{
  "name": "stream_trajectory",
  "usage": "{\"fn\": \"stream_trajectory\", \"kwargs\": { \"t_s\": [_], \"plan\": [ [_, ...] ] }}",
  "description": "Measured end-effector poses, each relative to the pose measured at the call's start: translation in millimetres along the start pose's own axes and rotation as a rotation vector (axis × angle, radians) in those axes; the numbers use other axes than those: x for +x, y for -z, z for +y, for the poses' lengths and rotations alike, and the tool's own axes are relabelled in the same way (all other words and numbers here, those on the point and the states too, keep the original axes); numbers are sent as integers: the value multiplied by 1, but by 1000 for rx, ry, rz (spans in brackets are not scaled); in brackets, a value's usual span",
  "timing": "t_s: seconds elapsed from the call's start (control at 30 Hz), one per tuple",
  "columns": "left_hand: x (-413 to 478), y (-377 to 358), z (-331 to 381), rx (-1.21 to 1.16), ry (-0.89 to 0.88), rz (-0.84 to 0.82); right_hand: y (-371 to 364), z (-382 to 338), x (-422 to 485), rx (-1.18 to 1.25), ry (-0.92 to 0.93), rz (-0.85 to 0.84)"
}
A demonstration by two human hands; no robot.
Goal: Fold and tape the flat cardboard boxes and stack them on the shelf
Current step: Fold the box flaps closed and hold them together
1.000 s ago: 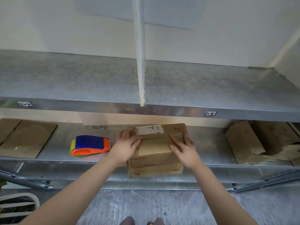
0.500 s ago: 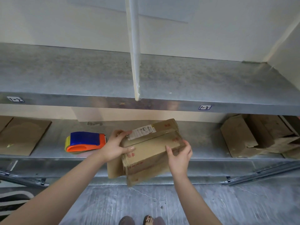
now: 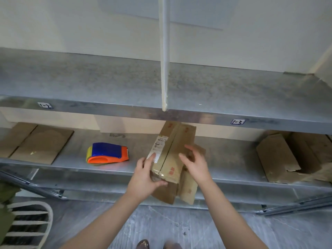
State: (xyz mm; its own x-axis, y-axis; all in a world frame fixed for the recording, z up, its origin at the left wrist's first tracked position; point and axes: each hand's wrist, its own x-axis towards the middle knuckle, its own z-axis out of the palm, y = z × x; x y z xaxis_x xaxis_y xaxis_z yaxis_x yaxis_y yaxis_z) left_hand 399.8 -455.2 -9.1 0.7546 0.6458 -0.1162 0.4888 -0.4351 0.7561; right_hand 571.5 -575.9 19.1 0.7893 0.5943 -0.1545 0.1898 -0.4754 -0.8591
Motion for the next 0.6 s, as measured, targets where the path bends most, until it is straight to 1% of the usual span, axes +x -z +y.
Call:
{"fn": "stream_trajectory", "kwargs": {
  "t_s": [0.07, 0.13, 0.2, 0.3, 0.37, 0.47, 0.53, 0.6],
  "plan": [
    [-4, -18, 10, -7, 31, 59, -1, 8, -12, -9, 40, -115],
    [-6, -29, 14, -34, 26, 53, -2, 19, -22, -99, 82, -193],
    [-8, -29, 10, -49, -17, 34, 1, 29, -24, -142, 96, -258],
    [-6, -18, -2, 42, -107, -15, 12, 34, -11, -89, 97, -335],
    [-1, -10, -2, 104, -129, -25, 16, 32, -1, -85, 110, -360],
    [8, -1, 1, 179, -170, -23, 16, 30, 5, -122, 126, -344],
    [9, 3, 0, 308, -269, -11, 16, 33, -2, -181, 177, -263],
    [8, 7, 0, 423, -342, -17, 17, 35, -15, -255, 266, -156]
  ]
}}
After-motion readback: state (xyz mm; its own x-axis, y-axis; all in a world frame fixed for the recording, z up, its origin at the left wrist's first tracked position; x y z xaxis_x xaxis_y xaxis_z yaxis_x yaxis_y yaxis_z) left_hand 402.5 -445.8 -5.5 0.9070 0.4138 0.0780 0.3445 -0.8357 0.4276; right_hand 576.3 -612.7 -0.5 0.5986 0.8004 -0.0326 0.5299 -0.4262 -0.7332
